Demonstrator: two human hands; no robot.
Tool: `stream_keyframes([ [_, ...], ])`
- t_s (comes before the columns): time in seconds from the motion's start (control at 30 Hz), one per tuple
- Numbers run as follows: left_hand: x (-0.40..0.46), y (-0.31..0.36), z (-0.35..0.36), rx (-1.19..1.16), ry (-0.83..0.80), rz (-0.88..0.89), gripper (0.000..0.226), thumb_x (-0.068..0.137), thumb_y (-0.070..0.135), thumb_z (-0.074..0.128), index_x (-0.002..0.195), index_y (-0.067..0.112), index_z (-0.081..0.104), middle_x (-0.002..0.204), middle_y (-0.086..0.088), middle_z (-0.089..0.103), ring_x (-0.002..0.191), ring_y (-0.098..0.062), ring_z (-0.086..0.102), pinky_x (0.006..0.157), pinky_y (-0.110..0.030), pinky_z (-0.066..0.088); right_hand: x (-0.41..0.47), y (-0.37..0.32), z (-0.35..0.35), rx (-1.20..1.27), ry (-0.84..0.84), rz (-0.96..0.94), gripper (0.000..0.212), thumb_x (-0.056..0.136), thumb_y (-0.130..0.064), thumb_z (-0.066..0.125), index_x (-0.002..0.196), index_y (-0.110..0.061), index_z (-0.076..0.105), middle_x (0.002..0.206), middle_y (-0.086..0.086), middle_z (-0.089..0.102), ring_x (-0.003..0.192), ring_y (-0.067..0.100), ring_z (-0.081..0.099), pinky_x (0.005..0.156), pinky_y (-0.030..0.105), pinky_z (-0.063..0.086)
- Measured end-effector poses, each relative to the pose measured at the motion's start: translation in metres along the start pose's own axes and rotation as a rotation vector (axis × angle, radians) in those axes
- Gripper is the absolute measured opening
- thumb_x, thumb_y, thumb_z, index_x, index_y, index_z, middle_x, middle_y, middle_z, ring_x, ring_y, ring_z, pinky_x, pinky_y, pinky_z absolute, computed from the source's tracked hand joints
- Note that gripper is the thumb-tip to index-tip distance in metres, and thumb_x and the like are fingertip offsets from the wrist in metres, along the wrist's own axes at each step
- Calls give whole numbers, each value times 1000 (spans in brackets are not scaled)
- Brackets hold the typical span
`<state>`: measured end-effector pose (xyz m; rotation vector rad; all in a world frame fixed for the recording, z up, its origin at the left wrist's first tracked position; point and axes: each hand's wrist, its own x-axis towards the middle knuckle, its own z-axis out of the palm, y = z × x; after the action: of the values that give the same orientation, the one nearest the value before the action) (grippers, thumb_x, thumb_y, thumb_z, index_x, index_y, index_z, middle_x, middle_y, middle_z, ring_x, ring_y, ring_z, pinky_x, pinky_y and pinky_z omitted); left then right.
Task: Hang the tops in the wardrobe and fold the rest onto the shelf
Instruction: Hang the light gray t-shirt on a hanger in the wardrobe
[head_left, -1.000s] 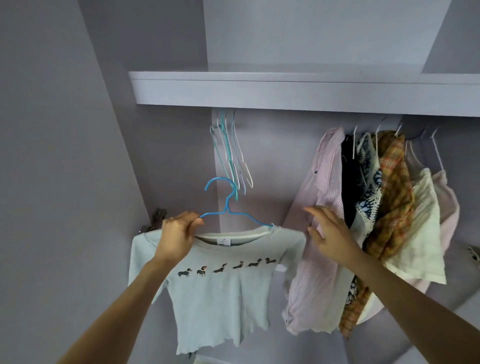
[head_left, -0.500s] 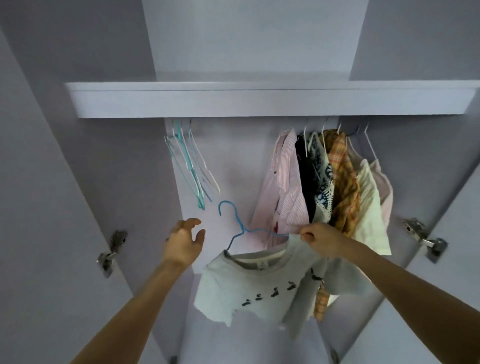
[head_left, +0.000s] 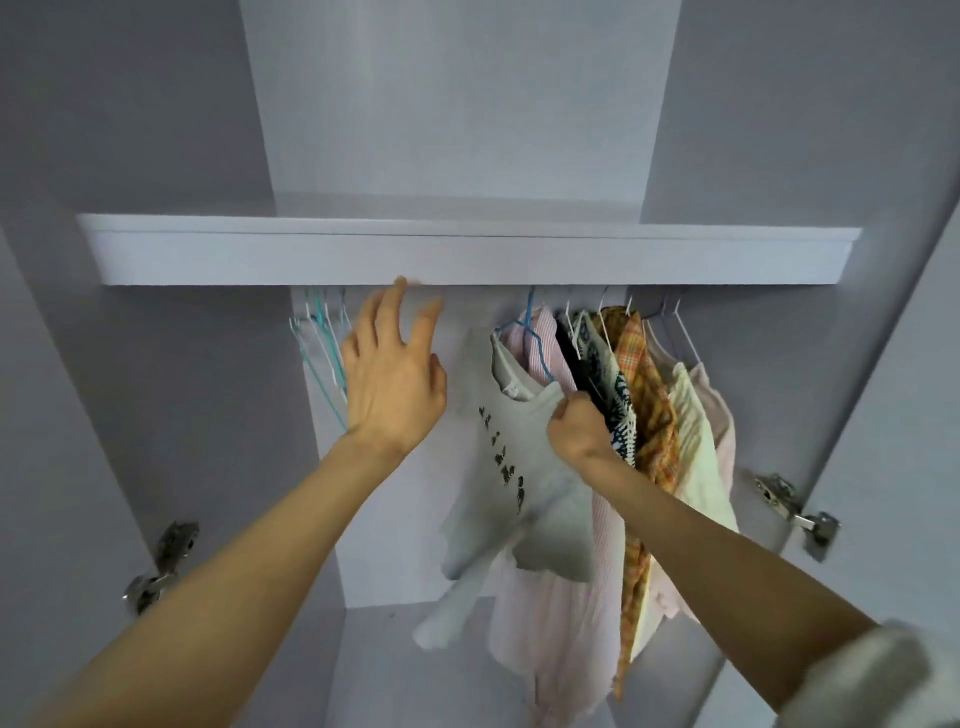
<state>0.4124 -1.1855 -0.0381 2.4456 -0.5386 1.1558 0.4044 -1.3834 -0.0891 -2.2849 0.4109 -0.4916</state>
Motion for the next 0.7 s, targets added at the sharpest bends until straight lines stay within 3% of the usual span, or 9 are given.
stream_keyframes([
  [0.17,33,5,17,204,-67,56,76,89,19,52,151,29,10,158,-13,-8,144,-39,-9,115,-56,6,35,-13,11,38,73,57,29,92,-5,44,118,8,45,122,24,51,110,39,53,88,41,47],
  [0.33,37,-5,42,336,-91,31,90,90,37,52,147,32,-17,154,-11,-26,140,-38,-24,116,-56,-1,69,-10,44,62,52,67,35,92,-5,46,125,7,42,129,24,48,115,38,53,90,39,46],
  [0.5,40,-9,43,395,-68,57,92,89,41,51,145,33,-21,154,-10,-26,141,-39,-23,115,-54,3,81,-4,68,19,-42,43,21,90,-6,45,108,2,55,122,21,58,110,35,58,90,39,50],
  [0.7,34,-14,20,321,-172,90,79,92,32,49,150,32,-4,157,-6,-20,144,-32,-17,115,-52,8,59,-5,52,-58,-41,-57,31,94,-16,41,119,2,50,119,22,57,107,36,58,86,37,49],
])
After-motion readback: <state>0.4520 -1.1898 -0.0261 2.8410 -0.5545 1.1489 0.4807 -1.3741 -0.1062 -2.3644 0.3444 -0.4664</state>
